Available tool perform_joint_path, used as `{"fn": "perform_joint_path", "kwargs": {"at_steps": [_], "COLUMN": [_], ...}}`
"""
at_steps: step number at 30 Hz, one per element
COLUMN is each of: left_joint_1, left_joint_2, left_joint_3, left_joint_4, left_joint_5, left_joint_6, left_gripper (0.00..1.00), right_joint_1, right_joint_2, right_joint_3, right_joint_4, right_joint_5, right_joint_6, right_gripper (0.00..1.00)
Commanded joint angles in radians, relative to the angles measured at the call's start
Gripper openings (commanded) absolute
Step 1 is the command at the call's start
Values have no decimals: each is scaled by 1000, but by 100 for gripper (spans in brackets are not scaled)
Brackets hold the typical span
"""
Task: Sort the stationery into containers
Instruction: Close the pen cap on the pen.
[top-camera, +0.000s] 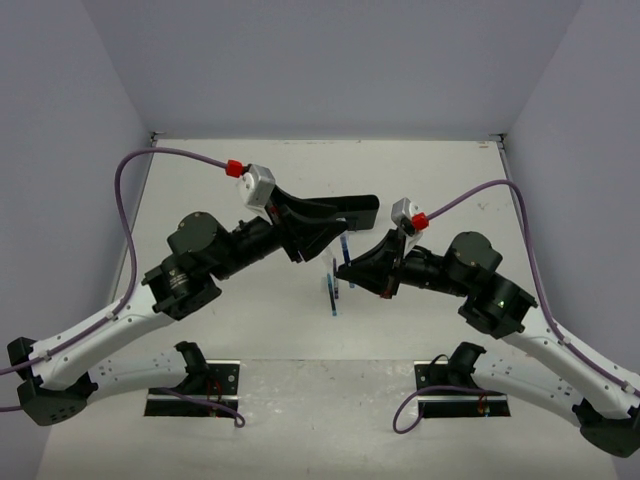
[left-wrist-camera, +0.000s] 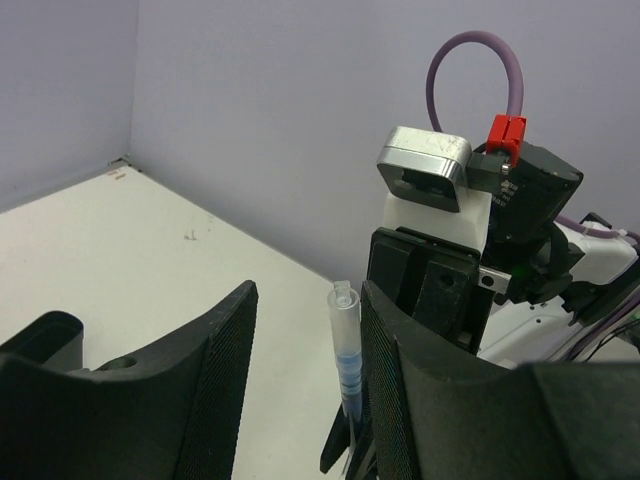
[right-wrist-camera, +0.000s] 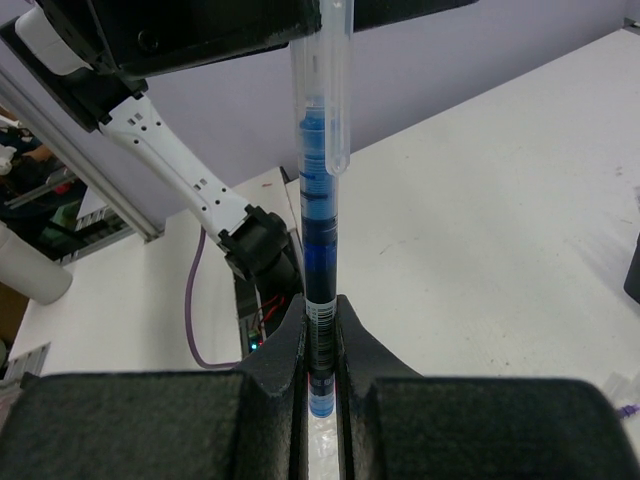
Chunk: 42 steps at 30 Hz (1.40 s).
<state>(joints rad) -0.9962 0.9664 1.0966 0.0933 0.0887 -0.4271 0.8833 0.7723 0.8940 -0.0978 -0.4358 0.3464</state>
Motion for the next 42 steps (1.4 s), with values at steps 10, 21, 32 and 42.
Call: {"fn": "perform_joint_path", "kwargs": {"at_steps": [10, 21, 32, 42], "left_joint_1": [-1, 0, 14, 13], "left_joint_2": [31, 37, 27, 72], "left_joint_3": [11, -81, -225, -382], "left_joint_4": [54, 99, 309, 425], "left_joint_5": [97, 172, 380, 396], "left_joint_6": [-14, -41, -155, -269], "left_gripper": [14, 0, 0, 0], "right_joint_1": [-1, -1, -3, -7], "right_joint_2": [-7, -47, -149, -150], "right_joint_3": [14, 5, -143, -96], "right_joint_4": [18, 74, 361, 408], "right_joint_5": [32, -7, -94, -6], "right_joint_6": [-20, 10, 49, 117], "right_gripper": [0, 0, 0, 0]}}
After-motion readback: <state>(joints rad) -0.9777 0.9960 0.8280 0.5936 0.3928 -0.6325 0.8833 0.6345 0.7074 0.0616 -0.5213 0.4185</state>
